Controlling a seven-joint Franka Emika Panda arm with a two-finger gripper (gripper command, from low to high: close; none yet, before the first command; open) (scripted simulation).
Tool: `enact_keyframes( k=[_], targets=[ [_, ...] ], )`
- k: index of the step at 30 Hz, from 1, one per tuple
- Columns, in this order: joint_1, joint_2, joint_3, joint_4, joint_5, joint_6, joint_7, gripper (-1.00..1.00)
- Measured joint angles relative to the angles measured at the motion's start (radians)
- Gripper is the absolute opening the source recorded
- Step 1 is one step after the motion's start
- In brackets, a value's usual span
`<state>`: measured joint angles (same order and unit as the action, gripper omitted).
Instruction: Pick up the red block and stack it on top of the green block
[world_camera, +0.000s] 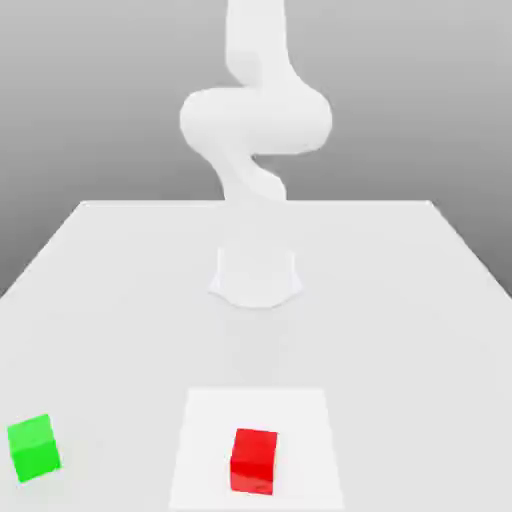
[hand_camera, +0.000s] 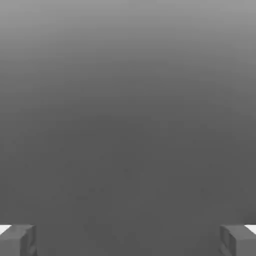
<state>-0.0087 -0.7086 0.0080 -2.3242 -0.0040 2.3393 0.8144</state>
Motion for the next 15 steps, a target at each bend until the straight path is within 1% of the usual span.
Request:
enact_keyframes(
  k=[15],
  targets=[
    [-0.030,0.550,0.024,-0.146,-0.027,0.236,0.089,0.00]
  ],
)
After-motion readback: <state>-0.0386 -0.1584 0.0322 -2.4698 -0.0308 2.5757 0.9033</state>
